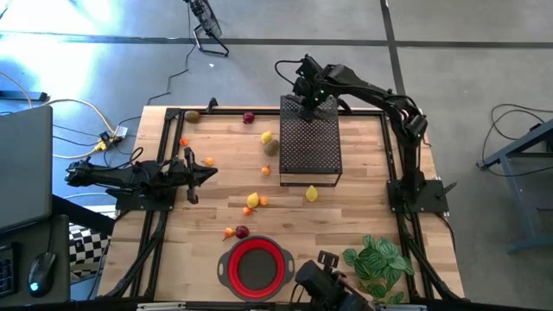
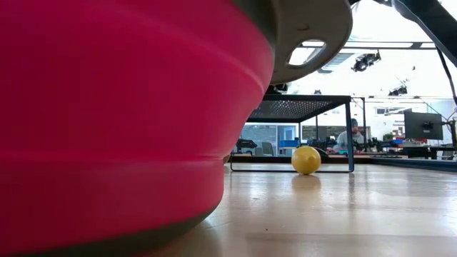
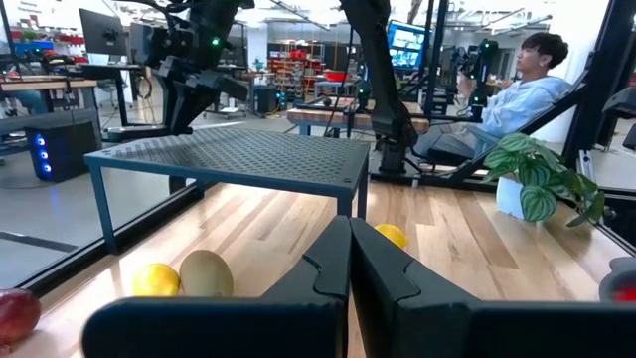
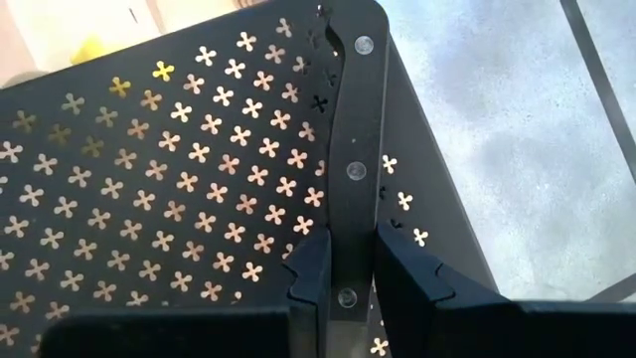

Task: Pick & Place Fruit
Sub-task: Put the black knife on the shelf, then put the red strainer bowl on the shelf

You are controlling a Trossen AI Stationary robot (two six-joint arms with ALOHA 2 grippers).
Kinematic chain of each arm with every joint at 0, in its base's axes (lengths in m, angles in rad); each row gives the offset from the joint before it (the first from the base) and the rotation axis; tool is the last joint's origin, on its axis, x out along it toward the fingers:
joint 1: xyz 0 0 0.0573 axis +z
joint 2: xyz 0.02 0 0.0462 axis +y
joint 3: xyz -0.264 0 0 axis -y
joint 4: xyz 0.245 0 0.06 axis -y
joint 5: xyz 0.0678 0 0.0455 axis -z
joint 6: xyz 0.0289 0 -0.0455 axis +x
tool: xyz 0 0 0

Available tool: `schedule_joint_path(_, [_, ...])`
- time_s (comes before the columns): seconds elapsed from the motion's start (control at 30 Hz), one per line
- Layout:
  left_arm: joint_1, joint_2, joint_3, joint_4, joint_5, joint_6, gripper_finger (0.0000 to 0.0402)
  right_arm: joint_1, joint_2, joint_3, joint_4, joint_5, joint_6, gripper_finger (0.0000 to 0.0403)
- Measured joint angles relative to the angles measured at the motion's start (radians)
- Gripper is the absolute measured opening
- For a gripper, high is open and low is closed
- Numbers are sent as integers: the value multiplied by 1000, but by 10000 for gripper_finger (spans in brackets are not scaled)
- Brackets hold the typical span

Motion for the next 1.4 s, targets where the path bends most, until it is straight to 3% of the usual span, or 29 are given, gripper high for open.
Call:
schedule_joint_path(0.57, [0,0,0,0,0,0,0,0,0,0,-10,-49,-10,64])
schedule_joint_path(0.8, [0,0,0,0,0,0,0,0,0,0,-9,-48,-8,86])
schedule_joint_path(1.13, [0,0,0,0,0,-1,0,14,-14,0,-16,51,-30,138])
schedule_joint_path(1.4, [0,0,0,2,0,-1,0,63,-125,2,-13,102,-43,139])
